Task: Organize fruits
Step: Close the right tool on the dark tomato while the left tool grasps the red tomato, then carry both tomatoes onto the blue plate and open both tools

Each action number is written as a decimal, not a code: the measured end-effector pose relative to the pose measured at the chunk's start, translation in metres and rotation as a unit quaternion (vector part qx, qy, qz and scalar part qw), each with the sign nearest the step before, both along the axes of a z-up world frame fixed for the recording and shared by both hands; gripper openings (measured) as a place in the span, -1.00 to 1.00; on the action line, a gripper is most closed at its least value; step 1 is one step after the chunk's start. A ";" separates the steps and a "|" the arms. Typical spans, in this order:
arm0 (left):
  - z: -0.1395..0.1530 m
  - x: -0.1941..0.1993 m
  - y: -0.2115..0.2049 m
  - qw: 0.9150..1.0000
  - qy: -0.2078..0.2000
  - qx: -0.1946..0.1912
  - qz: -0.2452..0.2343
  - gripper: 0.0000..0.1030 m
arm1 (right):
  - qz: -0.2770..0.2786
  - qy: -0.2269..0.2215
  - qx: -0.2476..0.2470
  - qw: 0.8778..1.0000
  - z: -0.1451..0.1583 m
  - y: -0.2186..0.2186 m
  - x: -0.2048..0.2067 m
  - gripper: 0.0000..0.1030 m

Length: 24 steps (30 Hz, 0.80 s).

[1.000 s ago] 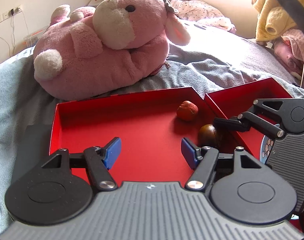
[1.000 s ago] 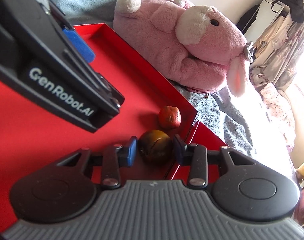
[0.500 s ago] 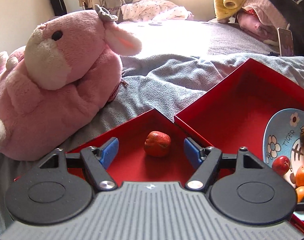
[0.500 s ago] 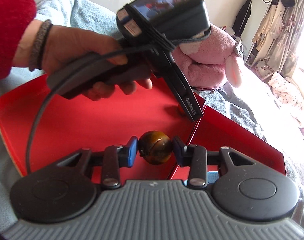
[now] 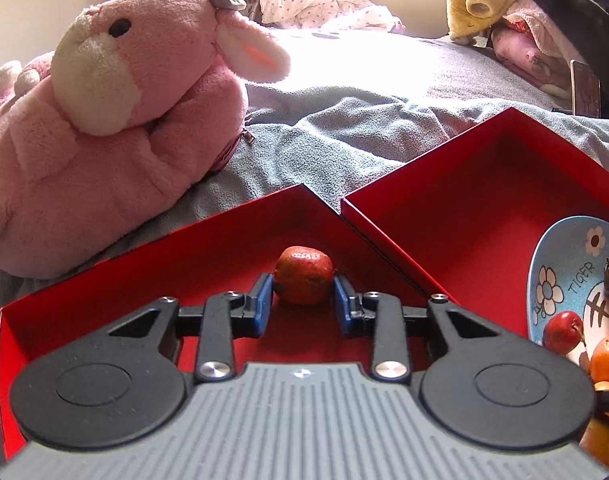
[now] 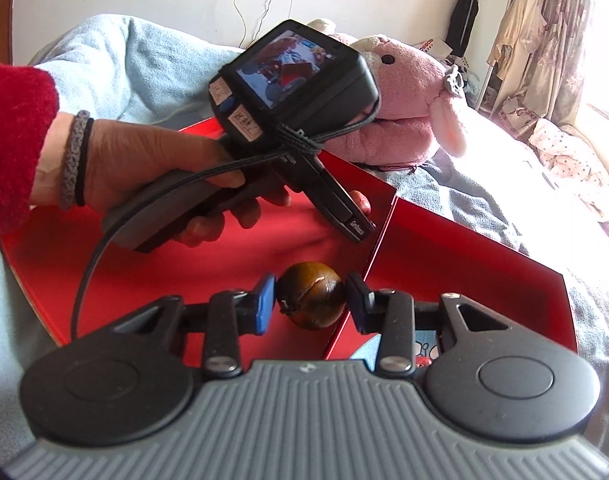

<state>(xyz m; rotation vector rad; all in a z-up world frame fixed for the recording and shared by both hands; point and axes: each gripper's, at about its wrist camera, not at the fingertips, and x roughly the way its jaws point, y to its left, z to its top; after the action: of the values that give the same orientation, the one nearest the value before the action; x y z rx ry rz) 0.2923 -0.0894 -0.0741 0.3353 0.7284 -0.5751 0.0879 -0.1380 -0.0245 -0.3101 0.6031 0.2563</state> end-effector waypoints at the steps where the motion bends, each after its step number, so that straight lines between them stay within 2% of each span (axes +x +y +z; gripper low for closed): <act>1: 0.001 -0.003 0.003 1.000 0.000 -0.001 0.006 -0.27 | -0.002 0.000 0.002 1.000 0.000 -0.001 -0.001 -0.20; 14: 0.040 -0.066 0.021 0.999 -0.011 0.001 0.049 -0.27 | -0.025 -0.006 0.035 0.999 0.011 -0.025 -0.022 -0.20; 24: 0.072 -0.128 0.006 0.999 -0.031 0.004 0.037 -0.27 | -0.045 -0.024 0.041 0.998 0.026 -0.046 -0.050 -0.20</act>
<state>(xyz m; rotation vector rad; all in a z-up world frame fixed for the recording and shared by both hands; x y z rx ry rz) 0.1648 -0.0838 -0.0021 0.3308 0.6813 -0.4890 0.0378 -0.1839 0.0011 -0.2079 0.5568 0.1863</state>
